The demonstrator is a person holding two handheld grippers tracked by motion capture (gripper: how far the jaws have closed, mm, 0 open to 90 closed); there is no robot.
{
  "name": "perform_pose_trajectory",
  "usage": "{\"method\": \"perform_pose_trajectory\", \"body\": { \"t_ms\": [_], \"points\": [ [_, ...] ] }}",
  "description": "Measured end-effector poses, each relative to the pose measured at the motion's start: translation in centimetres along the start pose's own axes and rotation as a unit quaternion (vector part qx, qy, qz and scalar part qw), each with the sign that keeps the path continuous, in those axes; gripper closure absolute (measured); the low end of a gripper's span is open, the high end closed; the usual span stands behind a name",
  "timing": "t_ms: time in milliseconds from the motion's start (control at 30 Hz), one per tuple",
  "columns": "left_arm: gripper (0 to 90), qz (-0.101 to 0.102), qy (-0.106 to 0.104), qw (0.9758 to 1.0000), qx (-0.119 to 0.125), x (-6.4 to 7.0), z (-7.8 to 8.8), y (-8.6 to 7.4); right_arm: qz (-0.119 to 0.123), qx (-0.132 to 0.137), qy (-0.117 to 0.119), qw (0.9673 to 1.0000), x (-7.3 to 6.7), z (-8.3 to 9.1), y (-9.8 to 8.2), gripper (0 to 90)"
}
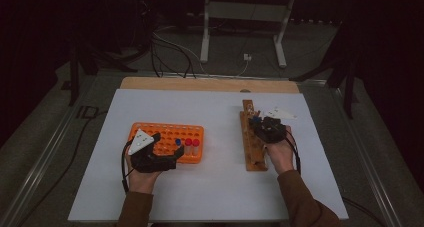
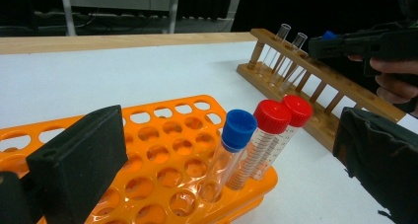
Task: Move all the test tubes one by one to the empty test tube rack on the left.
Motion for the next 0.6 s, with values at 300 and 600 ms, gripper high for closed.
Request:
{"method": "perform_pose_trajectory", "body": {
  "t_ms": [300, 600],
  "points": [
    [0.6, -0.001, -0.003, 1.0, -0.001, 0.2, -0.2, 0.0, -0.005, 0.019, 0.002, 0.9998, 0.1, 1.6, 0.1, 76.4],
    [0.6, 0.001, -0.004, 1.0, 0.005, 0.2, -0.1, 0.1, 0.003, 0.04, -0.001, 0.9992, 0.0, 3.1, 0.4, 76.4]
  ]
}}
Point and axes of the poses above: each handheld gripper's, and its own axes: z roughly backward along the jaws, y roughly out of its top, x roughly to its right, the point moved 7 cm from there along -z, roughly forward along the jaws, and after that the axes turned 13 degrees about -x, right-handed, at the moved point
